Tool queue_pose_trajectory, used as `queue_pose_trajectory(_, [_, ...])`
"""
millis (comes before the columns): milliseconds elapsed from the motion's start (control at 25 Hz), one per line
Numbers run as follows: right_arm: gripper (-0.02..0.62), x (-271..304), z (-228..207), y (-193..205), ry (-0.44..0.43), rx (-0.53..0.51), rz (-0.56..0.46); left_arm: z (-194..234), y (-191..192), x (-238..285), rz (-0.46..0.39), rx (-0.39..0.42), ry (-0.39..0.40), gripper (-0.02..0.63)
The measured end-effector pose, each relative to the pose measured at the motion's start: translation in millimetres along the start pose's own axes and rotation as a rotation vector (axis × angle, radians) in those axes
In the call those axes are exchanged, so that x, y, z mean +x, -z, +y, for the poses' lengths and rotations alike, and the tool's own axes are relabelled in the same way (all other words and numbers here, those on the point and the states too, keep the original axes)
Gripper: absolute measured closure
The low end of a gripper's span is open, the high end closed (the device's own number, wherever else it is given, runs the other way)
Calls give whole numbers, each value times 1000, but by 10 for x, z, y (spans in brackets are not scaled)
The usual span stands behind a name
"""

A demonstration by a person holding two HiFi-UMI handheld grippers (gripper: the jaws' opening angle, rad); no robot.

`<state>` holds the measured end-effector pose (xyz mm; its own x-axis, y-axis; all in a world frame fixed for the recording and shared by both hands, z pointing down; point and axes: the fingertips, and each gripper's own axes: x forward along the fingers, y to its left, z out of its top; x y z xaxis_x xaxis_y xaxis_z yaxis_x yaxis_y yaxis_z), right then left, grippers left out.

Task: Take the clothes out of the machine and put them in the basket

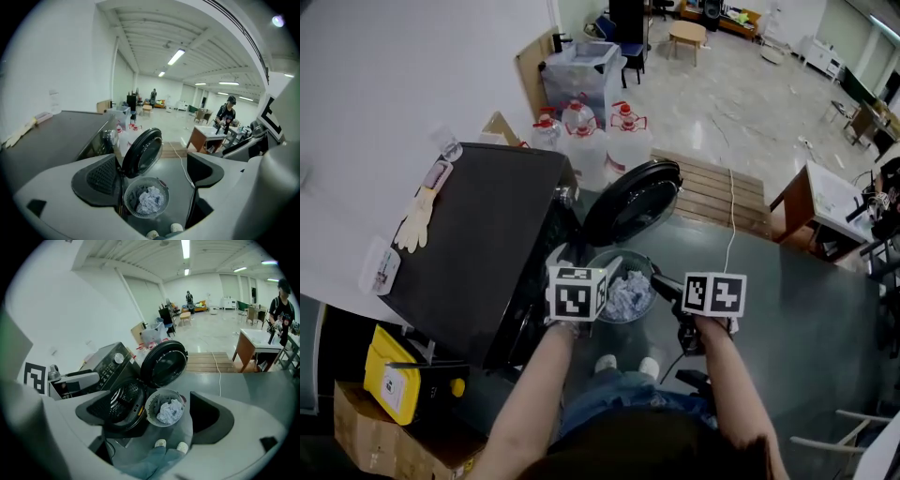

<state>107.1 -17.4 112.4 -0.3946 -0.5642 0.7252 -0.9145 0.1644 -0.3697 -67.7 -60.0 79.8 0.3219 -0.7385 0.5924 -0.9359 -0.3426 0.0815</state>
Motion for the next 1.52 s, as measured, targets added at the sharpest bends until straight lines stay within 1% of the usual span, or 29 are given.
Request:
queue_pose_trajectory(120, [71,-121,61,-145,-22,-21,-66,-23,-187,-104,-51,29,13,152])
queue_pose_trajectory(240, [71,-223,190,-270,-65,-44,-140,-23,-362,-209,-111,29,22,152])
queue_pose_trajectory(360, [71,-351,323,-418,-87,-112,-215,-45,-498,-316,-171,15,34,152])
queue_pose_trajectory(480, [72,-522,453,-610,-100,-196,-301,-40,-601,-425,-224,19,33,152])
queue_pose_trajectory(760, [140,-940,753,-921,-137,-371,-477,15,-855,-685,-357,74,4,152])
queue_pose_trajectory(920, [180,-1118,897,-1049,-139,-448,-545,17,-1035,-844,-416,122,0,152])
queue_pose_trajectory(1000, [228,-1214,961,-1115,-137,-465,-577,-2,-1142,-942,-455,150,6,152])
queue_pose_trajectory(1120, [317,-1381,1075,-1227,-130,-511,-640,-41,-1313,-1109,-521,191,39,153])
queue_pose_trajectory(1160, [330,-1437,1107,-1267,-123,-534,-659,-52,-1371,-1165,-541,203,47,158])
queue_pose_trajectory(1240, [358,-1555,1153,-1340,-108,-575,-694,-71,-1478,-1276,-575,229,48,190])
queue_pose_trajectory(1400, [396,-1769,1245,-1451,-93,-633,-754,-90,-1636,-1479,-627,288,32,290])
queue_pose_trajectory(1520, [414,-1850,1332,-1512,-87,-661,-784,-61,-1715,-1594,-657,310,19,355])
